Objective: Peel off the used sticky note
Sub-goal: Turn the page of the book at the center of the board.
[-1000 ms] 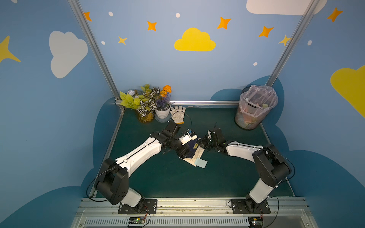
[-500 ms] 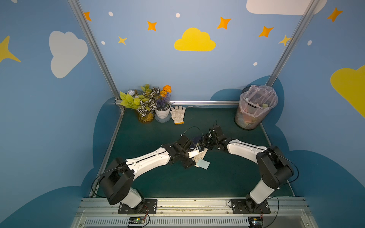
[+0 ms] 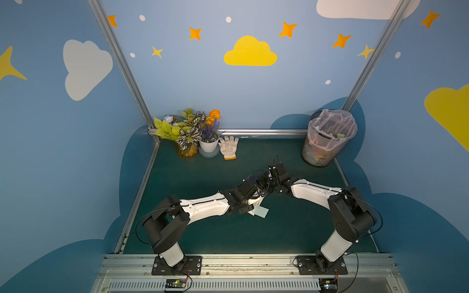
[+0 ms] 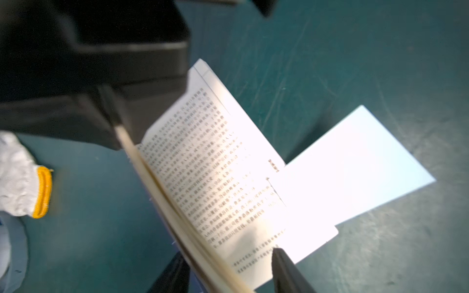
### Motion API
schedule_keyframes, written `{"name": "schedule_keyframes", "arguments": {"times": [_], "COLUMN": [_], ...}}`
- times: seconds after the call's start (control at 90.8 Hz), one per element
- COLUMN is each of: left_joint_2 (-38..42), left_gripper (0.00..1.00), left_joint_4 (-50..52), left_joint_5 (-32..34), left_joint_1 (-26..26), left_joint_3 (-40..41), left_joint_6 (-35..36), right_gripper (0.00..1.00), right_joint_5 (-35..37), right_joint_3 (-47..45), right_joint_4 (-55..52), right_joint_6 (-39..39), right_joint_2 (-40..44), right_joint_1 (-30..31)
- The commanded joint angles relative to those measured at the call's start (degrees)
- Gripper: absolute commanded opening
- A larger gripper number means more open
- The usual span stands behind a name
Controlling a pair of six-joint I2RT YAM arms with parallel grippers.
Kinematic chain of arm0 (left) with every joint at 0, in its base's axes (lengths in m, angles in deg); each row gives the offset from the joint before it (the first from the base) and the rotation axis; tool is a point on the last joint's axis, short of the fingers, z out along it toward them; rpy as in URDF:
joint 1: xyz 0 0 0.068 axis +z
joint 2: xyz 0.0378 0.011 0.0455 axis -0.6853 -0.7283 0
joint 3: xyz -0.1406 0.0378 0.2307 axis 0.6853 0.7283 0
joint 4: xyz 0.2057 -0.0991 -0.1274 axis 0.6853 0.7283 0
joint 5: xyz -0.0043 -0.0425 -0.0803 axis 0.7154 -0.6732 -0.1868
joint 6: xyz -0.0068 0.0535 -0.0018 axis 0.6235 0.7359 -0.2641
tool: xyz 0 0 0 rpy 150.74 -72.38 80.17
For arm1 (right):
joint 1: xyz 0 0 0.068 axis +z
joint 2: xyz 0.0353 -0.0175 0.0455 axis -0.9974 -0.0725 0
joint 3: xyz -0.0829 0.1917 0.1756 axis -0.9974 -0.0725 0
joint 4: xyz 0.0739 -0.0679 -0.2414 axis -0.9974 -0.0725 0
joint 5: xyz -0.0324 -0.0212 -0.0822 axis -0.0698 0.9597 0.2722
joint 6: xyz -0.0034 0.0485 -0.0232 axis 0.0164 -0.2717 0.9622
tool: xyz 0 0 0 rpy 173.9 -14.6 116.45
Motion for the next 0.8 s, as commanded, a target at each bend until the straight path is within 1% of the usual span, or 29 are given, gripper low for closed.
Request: {"name": "schedule_keyframes", "arguments": {"times": [0.0,0.143,0.209,0.253,0.297,0.363,0.451,0.54,0.595,0.683,0.749,0.793], "left_joint_2": [0.97,2.43,2.79,2.89,2.92,2.88,2.83,2.59,1.72,-0.07,-1.87,-3.02], "left_gripper": [0.44,0.24,0.14,0.05,0.03,0.03,0.03,0.03,0.03,0.03,0.03,0.03], "left_joint_4": [-0.05,1.36,2.95,4.22,5.95,7.85,7.45,4.66,3.46,1.0,-0.97,-2.12], "left_joint_5": [2.38,2.19,1.03,-0.7,-3.21,-10.01,-21.99,-35.63,-41.23,-48.47,-53.12,-55.54], "left_joint_1": [-0.02,0.23,0.78,1.76,3.11,6.81,12.85,19.3,22.85,26.33,28.49,29.63], "left_joint_3": [-1.43,-1.54,-1.88,-2.27,-2.85,-3.53,-2.91,-1.26,-0.77,-0.56,-0.47,-0.51], "left_joint_6": [-0.56,-1.46,-2.68,-4.06,-5.99,-9.42,-14.51,-20.18,-23.57,-27.64,-30.72,-32.6], "right_gripper": [0.0,0.0,0.09,0.18,0.25,0.38,0.62,0.76,0.77,0.77,0.73,0.68], "right_joint_5": [0.42,0.97,1.3,1.36,1.06,0.14,-0.29,0.49,0.98,2.2,4.07,5.33], "right_joint_3": [1.91,2.82,3.75,4.19,4.54,4.4,3.63,1.76,0.29,-2.31,-3.58,-4.1], "right_joint_4": [-1.55,-3.26,-5.11,-6.69,-7.77,-8.47,-9.95,-10.72,-10.52,-9.89,-9.3,-8.8], "right_joint_6": [1.14,2.71,4.62,6.14,7.83,10.31,13.17,14.87,15.2,15.09,14.61,14.41], "right_joint_2": [-0.2,-0.17,0.14,0.46,1.05,2.52,5.62,9.07,11.3,14.04,14.88,14.72], "right_joint_1": [0.04,-0.07,-0.08,-0.33,-0.5,-0.93,-1.5,-1.56,-1.42,-0.53,0.82,2.11]}}
